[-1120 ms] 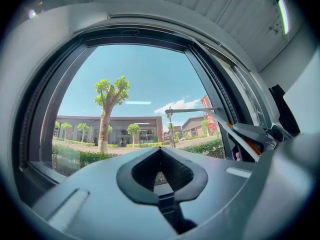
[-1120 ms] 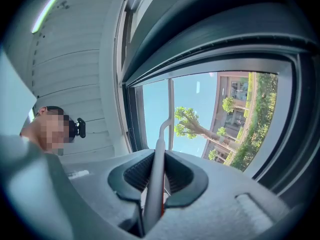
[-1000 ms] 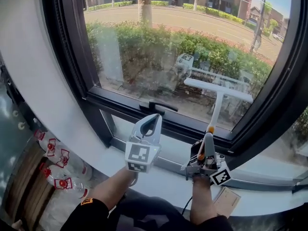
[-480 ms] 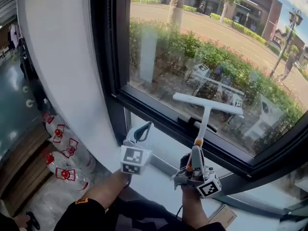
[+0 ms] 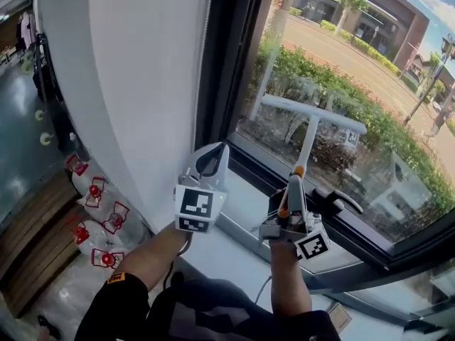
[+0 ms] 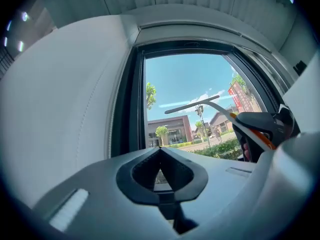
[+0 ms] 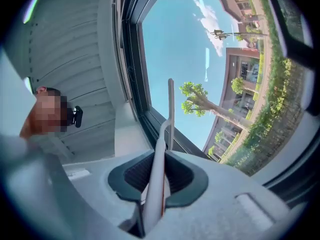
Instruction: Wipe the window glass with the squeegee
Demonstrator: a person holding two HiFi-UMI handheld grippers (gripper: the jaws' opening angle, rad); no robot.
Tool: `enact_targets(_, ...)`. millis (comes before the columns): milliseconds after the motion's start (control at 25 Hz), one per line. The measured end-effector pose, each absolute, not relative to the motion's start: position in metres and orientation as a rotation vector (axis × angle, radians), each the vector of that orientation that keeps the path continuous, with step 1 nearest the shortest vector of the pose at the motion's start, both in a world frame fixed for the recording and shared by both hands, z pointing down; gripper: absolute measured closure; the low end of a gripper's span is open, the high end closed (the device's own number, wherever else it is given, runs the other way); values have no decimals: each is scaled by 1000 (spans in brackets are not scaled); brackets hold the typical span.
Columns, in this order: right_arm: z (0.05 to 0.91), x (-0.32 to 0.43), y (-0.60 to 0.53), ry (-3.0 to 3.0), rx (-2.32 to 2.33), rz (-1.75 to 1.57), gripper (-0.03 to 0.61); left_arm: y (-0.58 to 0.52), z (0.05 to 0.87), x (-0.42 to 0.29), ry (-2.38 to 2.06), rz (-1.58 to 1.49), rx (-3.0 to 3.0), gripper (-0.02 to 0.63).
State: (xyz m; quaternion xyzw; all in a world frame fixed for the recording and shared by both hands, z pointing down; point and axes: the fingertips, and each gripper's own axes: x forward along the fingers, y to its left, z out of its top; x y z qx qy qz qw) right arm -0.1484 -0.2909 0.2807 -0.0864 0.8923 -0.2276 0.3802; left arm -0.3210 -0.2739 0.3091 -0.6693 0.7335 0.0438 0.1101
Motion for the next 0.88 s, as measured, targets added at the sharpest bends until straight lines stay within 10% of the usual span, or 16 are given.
enact_targets(880, 318, -215, -330, 2203, -489, -640, 529, -292, 299, -339, 1933, 182, -2157, 595)
